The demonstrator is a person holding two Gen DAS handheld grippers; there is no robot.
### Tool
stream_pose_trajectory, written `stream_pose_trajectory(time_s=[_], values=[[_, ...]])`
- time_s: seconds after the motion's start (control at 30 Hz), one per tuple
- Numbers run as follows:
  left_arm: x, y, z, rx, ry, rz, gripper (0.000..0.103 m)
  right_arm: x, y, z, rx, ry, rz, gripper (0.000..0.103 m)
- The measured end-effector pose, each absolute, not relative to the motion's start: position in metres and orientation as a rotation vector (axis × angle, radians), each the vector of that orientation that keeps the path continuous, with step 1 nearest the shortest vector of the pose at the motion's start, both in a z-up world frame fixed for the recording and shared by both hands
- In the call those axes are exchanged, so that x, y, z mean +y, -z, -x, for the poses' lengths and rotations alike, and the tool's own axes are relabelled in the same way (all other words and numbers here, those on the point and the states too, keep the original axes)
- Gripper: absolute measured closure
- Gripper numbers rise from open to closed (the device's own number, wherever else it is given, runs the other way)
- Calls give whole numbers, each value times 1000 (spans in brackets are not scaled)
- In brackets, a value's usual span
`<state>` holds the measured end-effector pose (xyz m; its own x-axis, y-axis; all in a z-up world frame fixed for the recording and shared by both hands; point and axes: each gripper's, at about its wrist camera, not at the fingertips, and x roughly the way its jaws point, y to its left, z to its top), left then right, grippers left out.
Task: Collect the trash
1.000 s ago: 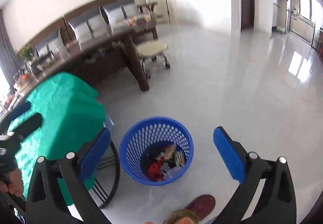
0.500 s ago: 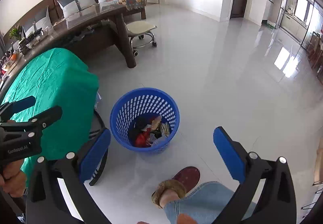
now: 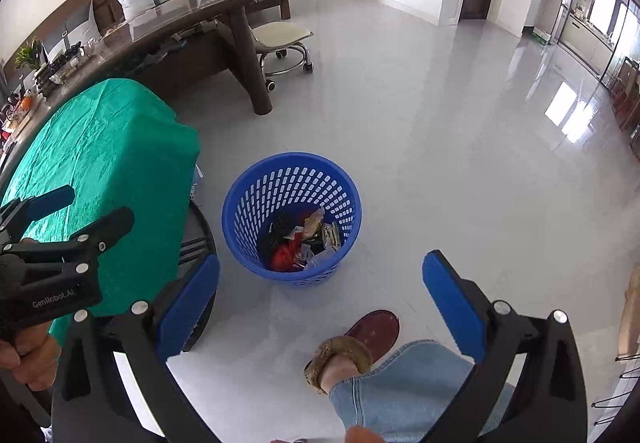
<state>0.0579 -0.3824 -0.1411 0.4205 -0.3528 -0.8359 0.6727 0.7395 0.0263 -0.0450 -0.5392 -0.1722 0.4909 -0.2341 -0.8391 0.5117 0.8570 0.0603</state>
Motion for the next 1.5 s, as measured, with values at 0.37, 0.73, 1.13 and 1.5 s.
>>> stream_pose_trajectory(time_s=[0.37, 0.73, 1.13, 1.5], values=[[-384, 141, -58, 934, 658, -395, 5, -535, 173, 46, 953, 465, -317, 5], [-384, 142, -59, 933, 654, -399, 5, -534, 175, 46, 959, 463, -317, 5], [-385, 145, -59, 934, 657, -408, 5, -536, 178, 46, 965, 465, -315, 5], [-389, 146, -58, 934, 670, -420, 5, -541, 179, 48, 972, 473, -315, 5]])
